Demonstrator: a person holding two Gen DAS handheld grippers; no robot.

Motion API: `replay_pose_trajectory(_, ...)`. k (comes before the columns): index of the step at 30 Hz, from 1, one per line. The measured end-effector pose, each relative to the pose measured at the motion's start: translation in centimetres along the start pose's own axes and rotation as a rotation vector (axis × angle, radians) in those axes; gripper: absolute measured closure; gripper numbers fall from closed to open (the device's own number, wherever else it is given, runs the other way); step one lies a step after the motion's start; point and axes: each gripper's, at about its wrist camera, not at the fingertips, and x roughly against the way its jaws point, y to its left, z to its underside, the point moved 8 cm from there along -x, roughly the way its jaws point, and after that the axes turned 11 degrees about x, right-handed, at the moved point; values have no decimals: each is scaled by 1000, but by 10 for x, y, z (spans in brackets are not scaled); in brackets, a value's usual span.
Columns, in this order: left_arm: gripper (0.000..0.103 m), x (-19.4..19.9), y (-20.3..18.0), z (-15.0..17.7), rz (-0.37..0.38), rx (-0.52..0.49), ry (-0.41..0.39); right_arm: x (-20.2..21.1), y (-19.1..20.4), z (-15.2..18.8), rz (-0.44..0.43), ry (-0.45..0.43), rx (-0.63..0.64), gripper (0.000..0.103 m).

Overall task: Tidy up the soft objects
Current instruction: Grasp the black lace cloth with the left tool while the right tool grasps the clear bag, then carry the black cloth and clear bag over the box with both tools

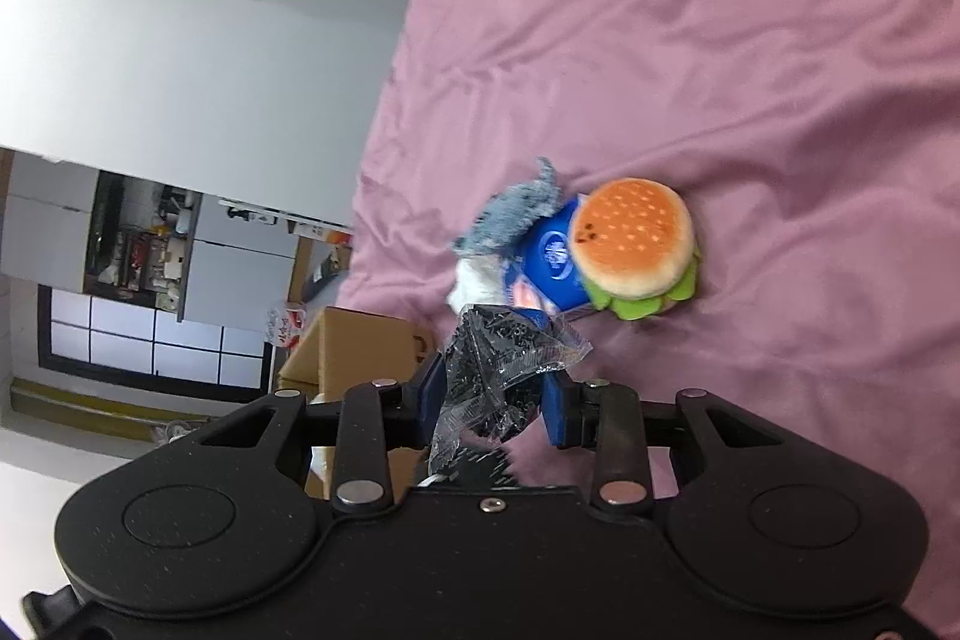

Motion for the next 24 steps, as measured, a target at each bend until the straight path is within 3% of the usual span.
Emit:
replay_pose_trajectory(13,80,98,33,-34,47,16,-130,35,75,8,18,-78,244,70)
replay_pose_trajectory(24,80,147,64,-59,72,17,-206,47,120,1,103,-130,391,70)
